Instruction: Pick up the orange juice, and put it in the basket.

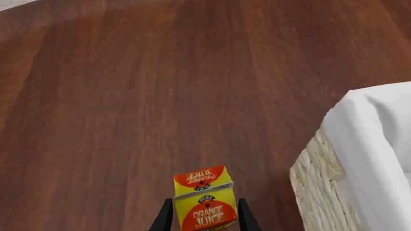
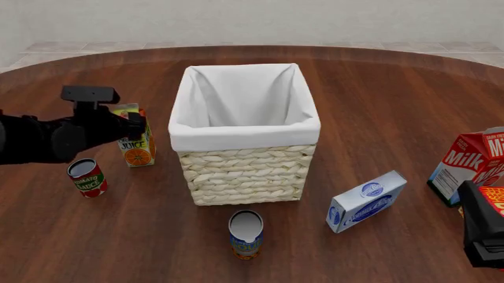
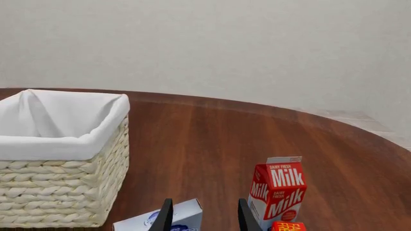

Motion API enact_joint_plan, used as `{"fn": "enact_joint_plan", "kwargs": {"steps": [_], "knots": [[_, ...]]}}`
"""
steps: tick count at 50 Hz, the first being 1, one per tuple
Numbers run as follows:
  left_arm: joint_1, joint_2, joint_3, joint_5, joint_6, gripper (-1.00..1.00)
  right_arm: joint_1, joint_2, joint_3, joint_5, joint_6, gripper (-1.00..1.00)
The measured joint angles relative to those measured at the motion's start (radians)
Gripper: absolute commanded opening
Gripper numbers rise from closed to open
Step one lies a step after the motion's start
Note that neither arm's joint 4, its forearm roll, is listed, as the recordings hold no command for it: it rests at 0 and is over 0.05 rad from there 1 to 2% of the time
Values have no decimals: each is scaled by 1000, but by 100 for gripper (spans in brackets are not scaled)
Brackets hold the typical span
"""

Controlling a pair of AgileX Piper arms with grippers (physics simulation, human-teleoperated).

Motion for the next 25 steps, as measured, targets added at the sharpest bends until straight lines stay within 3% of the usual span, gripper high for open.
{"fn": "enact_joint_plan", "kwargs": {"steps": [17, 18, 25], "knots": [[1, 38, -8, -19, 0, 100, -1, 1, 0, 2, -1, 100], [2, 38, -8, -20, 1, -100, -1, 1, 0, 2, -2, 100], [15, 38, -6, -26, 5, -100, -1, 1, 1, 1, -2, 100]]}}
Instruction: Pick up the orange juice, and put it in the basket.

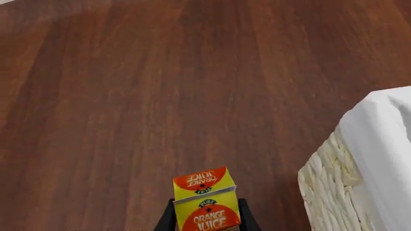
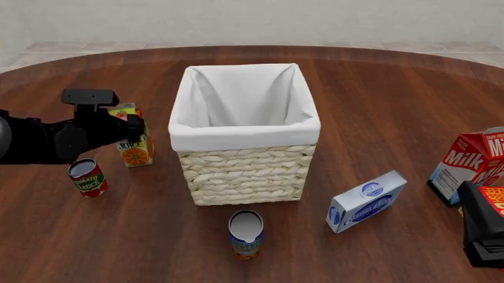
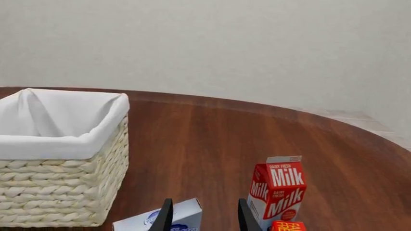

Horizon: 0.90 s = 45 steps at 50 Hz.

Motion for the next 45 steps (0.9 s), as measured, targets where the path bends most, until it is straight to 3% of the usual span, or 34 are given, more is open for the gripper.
{"fn": "enact_joint_plan", "kwargs": {"steps": [45], "knots": [[22, -125, -10, 67, 23, -100, -1, -1, 4, -6, 1, 100]]}}
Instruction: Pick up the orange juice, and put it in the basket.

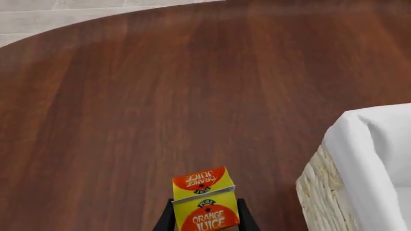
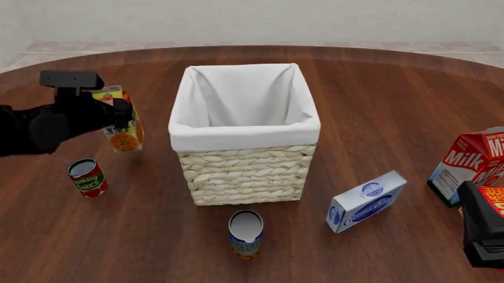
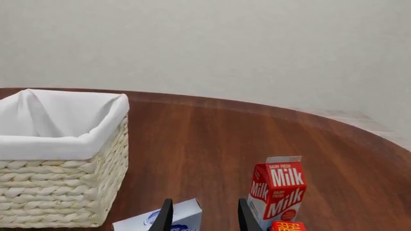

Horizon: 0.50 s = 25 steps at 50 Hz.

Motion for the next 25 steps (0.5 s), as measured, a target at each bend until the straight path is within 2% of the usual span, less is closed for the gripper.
{"fn": "enact_joint_plan", "kwargs": {"steps": [25], "knots": [[-14, -146, -32, 91, 15, -100, 6, 0, 1, 1, -13, 100]]}}
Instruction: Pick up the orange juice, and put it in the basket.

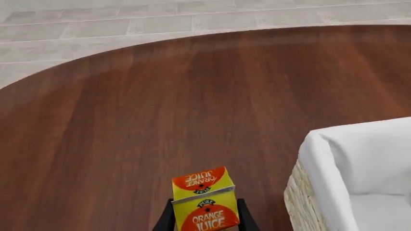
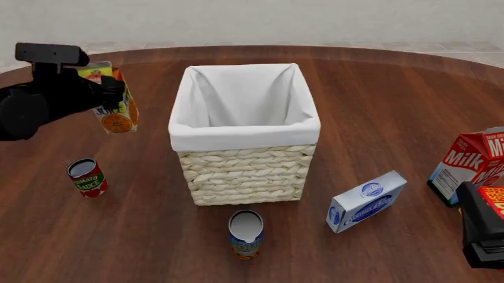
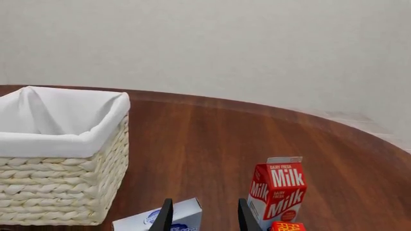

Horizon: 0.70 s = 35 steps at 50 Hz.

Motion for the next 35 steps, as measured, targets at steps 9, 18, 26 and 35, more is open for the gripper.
{"fn": "enact_joint_plan", "kwargs": {"steps": [9, 18, 26, 35], "knots": [[-8, -57, -25, 43, 11, -100, 1, 0, -2, 0, -1, 100], [-23, -109, -68, 94, 29, -100, 0, 0, -3, -1, -1, 100], [-37, -148, -115, 139, 49, -100, 1, 0, -6, -1, 0, 100], [-59, -174, -169, 178, 68, -100, 2, 0, -7, -2, 1, 100]]}}
